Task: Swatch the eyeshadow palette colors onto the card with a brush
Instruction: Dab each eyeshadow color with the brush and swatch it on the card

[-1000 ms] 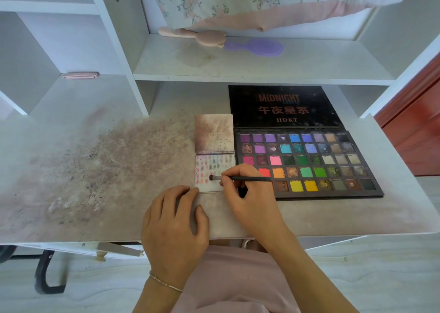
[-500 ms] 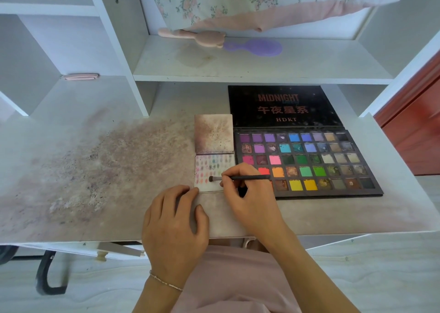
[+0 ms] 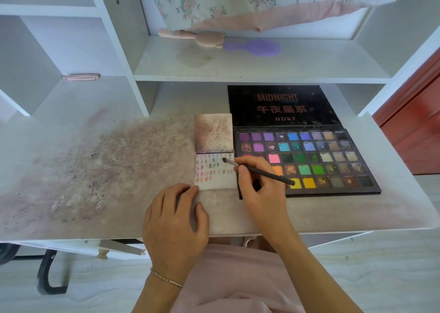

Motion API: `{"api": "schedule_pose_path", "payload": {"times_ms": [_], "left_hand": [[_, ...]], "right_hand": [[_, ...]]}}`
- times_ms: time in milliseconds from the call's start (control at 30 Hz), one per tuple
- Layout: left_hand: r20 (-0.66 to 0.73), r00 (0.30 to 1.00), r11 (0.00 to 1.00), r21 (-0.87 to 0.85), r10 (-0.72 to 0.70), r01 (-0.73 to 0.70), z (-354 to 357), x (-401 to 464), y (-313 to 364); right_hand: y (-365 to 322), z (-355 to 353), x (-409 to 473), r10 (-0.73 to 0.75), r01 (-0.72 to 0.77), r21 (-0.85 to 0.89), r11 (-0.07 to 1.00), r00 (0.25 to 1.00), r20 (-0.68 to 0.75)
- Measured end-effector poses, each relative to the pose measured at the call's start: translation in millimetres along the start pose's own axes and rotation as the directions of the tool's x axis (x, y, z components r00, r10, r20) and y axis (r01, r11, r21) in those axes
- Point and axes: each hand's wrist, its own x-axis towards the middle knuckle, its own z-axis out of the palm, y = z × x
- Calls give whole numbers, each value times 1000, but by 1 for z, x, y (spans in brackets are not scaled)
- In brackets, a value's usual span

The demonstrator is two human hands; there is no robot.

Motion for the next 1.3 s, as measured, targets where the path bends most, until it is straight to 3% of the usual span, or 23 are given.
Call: {"api": "schedule_pose_path", "payload": {"times_ms": [267, 500, 1000, 1300], "left_hand": [[-16, 1000, 1000, 10, 10, -10, 2, -2, -2], [-53, 998, 1000, 19, 23, -22, 6, -3, -3], [-68, 997, 999, 25, 43, -42, 7, -3, -4], [-78, 996, 999, 25, 50, -49, 8, -4, -5]], "right_hand": [[11, -40, -9, 6, -14, -42, 999, 984, -175], [26, -84, -12, 87, -155, -172, 973, 933, -350], [40, -99, -11, 93, -184, -374, 909, 964, -247], [39, -98, -12, 100, -190, -361, 913, 962, -254]]}}
